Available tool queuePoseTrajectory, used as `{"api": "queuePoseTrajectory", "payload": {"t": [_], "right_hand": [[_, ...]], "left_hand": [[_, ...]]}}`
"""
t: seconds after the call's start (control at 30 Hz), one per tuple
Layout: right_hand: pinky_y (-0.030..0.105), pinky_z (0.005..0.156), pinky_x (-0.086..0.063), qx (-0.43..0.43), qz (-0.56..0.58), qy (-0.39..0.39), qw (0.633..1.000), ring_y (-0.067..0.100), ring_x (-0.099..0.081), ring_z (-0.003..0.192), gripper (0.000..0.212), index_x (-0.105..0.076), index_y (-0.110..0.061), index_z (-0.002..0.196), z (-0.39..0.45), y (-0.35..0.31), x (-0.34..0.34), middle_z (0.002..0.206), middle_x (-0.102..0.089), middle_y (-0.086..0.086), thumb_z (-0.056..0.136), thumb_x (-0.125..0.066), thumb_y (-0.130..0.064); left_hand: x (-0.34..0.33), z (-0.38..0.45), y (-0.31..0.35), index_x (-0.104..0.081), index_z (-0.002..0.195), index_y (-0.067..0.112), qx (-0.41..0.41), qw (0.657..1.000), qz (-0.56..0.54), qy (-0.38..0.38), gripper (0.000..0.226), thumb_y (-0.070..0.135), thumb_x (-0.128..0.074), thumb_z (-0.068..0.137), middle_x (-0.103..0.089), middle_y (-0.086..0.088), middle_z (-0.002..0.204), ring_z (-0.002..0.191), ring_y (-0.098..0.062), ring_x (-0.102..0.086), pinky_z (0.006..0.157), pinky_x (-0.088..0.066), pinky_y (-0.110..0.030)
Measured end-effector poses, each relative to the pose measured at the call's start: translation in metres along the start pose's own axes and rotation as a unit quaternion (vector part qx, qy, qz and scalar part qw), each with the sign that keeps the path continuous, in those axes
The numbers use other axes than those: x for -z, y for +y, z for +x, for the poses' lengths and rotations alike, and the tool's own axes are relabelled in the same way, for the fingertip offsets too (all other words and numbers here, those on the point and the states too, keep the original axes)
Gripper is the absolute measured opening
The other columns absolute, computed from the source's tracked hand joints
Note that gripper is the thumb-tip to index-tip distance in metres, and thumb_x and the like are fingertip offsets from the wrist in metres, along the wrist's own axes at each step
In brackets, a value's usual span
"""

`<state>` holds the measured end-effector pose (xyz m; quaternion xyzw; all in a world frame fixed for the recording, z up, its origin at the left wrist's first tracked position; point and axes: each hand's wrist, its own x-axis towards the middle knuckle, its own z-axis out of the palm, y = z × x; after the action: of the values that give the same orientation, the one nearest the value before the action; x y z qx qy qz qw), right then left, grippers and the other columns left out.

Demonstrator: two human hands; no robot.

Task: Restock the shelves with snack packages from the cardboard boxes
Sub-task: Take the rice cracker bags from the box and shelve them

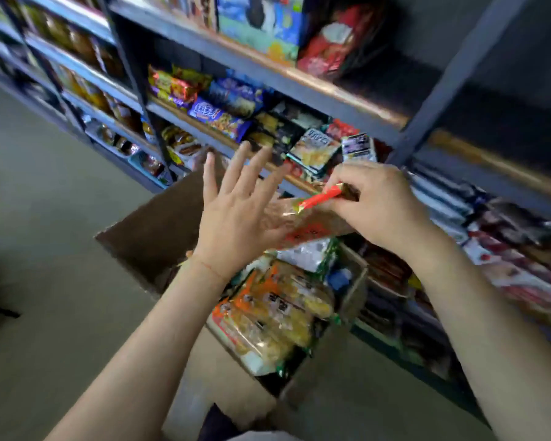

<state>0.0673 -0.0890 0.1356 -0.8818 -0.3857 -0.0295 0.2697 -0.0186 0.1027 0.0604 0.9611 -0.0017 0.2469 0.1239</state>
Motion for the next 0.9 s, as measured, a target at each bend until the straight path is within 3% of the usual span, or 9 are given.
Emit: {"api": "queuePoseTrajectory", "payload": {"t": [0.07,0.13,0.23,0.4,0.5,0.6,0.7,0.8,0.9], "right_hand": [[0.031,0.063,-0.035,0.006,-0.008,-0.006,1.0,0.013,-0.052,0.072,0.015,-0.067,-0.012,0.077,-0.032,0.002,0.046,0.074,-0.057,-0.003,0.079,-0.08,-0.016],[0.031,0.065,-0.039,0.012,-0.017,0.004,1.0,0.016,-0.053,0.071,0.015,-0.066,-0.011,0.079,-0.062,0.009,0.085,0.074,-0.058,-0.001,0.08,-0.079,-0.018],[0.03,0.072,-0.042,-0.016,0.001,0.023,1.0,0.018,-0.058,0.079,0.013,-0.066,-0.013,0.089,-0.11,0.025,0.131,0.083,-0.064,0.0,0.084,-0.076,-0.018],[0.033,0.088,-0.048,-0.108,0.025,0.122,0.986,0.01,-0.059,0.1,0.034,-0.057,-0.02,0.121,-0.19,0.074,0.178,0.11,-0.063,-0.008,0.093,-0.067,-0.036],[0.034,0.098,-0.043,-0.178,-0.02,0.241,0.954,0.016,-0.055,0.115,0.04,-0.054,-0.015,0.13,-0.24,0.11,0.207,0.125,-0.059,0.003,0.096,-0.062,-0.035],[0.037,0.098,-0.046,-0.25,0.002,0.346,0.904,0.02,-0.058,0.113,0.035,-0.056,-0.012,0.126,-0.292,0.137,0.235,0.12,-0.062,0.003,0.098,-0.057,-0.034],[0.031,0.083,-0.047,-0.321,0.104,0.346,0.875,0.017,-0.061,0.101,0.032,-0.06,-0.014,0.116,-0.335,0.149,0.252,0.107,-0.064,-0.003,0.1,-0.053,-0.041],[0.029,0.079,-0.046,-0.366,0.178,0.314,0.857,0.017,-0.061,0.106,0.048,-0.062,-0.018,0.117,-0.37,0.154,0.263,0.112,-0.065,-0.005,0.098,-0.045,-0.06],[0.033,0.097,-0.041,-0.416,0.232,0.257,0.841,0.02,-0.051,0.13,0.071,-0.051,-0.028,0.141,-0.395,0.16,0.268,0.138,-0.055,-0.007,0.09,-0.038,-0.076]], "left_hand": [[0.013,0.008,0.047,-0.062,0.133,0.025,0.022,0.99,-0.088,-0.106,0.07,0.062,-0.068,0.073,-0.069,-0.005,0.126,0.123,-0.03,-0.06,0.112,-0.036,-0.049],[0.02,0.006,0.094,-0.063,0.125,0.025,0.076,0.954,-0.222,-0.188,0.061,0.045,-0.086,0.072,-0.075,0.001,0.109,0.104,-0.019,-0.07,0.096,-0.052,-0.041],[0.021,-0.003,0.161,-0.067,0.113,0.025,0.119,0.907,-0.353,-0.197,0.051,0.032,-0.092,0.07,-0.077,0.007,0.099,0.091,-0.009,-0.073,0.086,-0.06,-0.041],[0.002,-0.017,0.252,-0.072,0.104,0.015,0.184,0.839,-0.481,-0.172,0.053,0.045,-0.092,0.065,-0.079,-0.004,0.097,0.091,-0.024,-0.076,0.087,-0.059,-0.054],[-0.006,-0.024,0.306,-0.072,0.11,0.007,0.217,0.759,-0.587,-0.178,0.038,0.026,-0.085,0.08,-0.078,-0.012,0.103,0.096,-0.032,-0.075,0.093,-0.056,-0.057],[-0.005,-0.023,0.36,-0.07,0.11,0.005,0.217,0.716,-0.633,-0.198,0.026,0.018,-0.076,0.088,-0.078,-0.014,0.101,0.091,-0.031,-0.076,0.085,-0.059,-0.049],[-0.008,-0.014,0.401,-0.067,0.117,0.001,0.212,0.681,-0.667,-0.217,0.036,0.019,-0.075,0.087,-0.076,-0.017,0.106,0.093,-0.033,-0.075,0.083,-0.061,-0.047],[-0.016,0.0,0.444,-0.064,0.122,0.002,0.19,0.659,-0.688,-0.238,0.04,0.019,-0.075,0.087,-0.076,-0.017,0.109,0.099,-0.034,-0.074,0.082,-0.061,-0.045],[-0.026,0.016,0.487,-0.067,0.119,0.005,0.166,0.652,-0.695,-0.254,0.033,0.02,-0.074,0.09,-0.076,-0.016,0.111,0.103,-0.035,-0.073,0.09,-0.059,-0.05]]}}
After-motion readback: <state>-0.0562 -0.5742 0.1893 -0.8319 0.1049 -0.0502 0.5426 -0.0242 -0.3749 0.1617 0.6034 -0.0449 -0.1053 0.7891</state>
